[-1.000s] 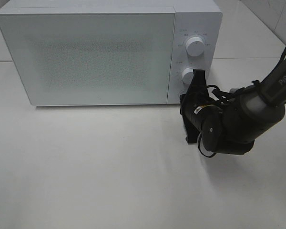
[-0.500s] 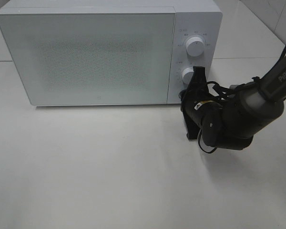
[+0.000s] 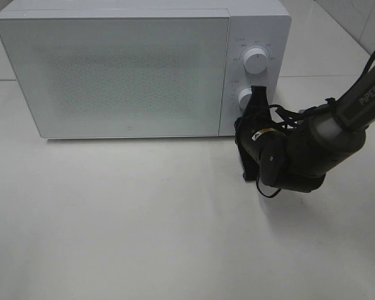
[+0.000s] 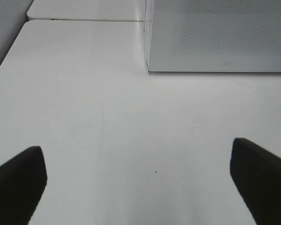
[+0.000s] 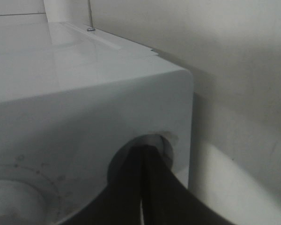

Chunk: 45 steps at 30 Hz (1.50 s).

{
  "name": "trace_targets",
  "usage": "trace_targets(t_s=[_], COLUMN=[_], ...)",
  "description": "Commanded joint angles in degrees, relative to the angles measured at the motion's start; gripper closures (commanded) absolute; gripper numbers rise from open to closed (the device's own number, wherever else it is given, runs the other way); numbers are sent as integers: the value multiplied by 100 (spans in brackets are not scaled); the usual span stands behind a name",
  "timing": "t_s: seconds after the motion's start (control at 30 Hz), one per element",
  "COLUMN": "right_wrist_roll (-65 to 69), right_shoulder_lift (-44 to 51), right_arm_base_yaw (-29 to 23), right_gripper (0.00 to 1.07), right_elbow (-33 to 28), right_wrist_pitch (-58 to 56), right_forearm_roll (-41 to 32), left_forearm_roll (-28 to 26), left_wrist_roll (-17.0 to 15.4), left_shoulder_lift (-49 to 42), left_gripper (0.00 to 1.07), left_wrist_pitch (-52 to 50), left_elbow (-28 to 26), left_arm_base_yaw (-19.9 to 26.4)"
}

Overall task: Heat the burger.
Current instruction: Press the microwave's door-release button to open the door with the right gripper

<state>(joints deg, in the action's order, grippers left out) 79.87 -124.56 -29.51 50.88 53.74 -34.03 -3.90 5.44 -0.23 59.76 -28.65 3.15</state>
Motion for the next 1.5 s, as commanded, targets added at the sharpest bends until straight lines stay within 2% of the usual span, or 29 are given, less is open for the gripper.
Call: trace_targets(t_s=[0.03, 0.23, 0.77, 1.13, 1.5], right_wrist_roll=[-246, -286, -120, -69, 23], right_shoulder_lift=[-6, -115, -29, 189, 613], right_arm_base_yaw=[143, 143, 143, 138, 57], right_gripper=[107, 107, 107, 107, 107], right_elbow=[464, 722, 705, 447, -212], right_wrist_pitch=[957, 1003, 246, -269, -407], right_forearm_roll=[138, 80, 189, 264, 567], left_forearm_roll=[-63, -63, -63, -63, -63], left_wrist_roll=[-17, -17, -17, -17, -17], left_shoulder_lift=[-120, -120, -120, -120, -120], left_gripper=[6, 6, 6, 6, 6], left_wrist_pitch=[-29, -29, -29, -29, -29], left_elbow=[17, 17, 17, 17, 17], left_arm_base_yaw=[-17, -17, -17, -17, -17])
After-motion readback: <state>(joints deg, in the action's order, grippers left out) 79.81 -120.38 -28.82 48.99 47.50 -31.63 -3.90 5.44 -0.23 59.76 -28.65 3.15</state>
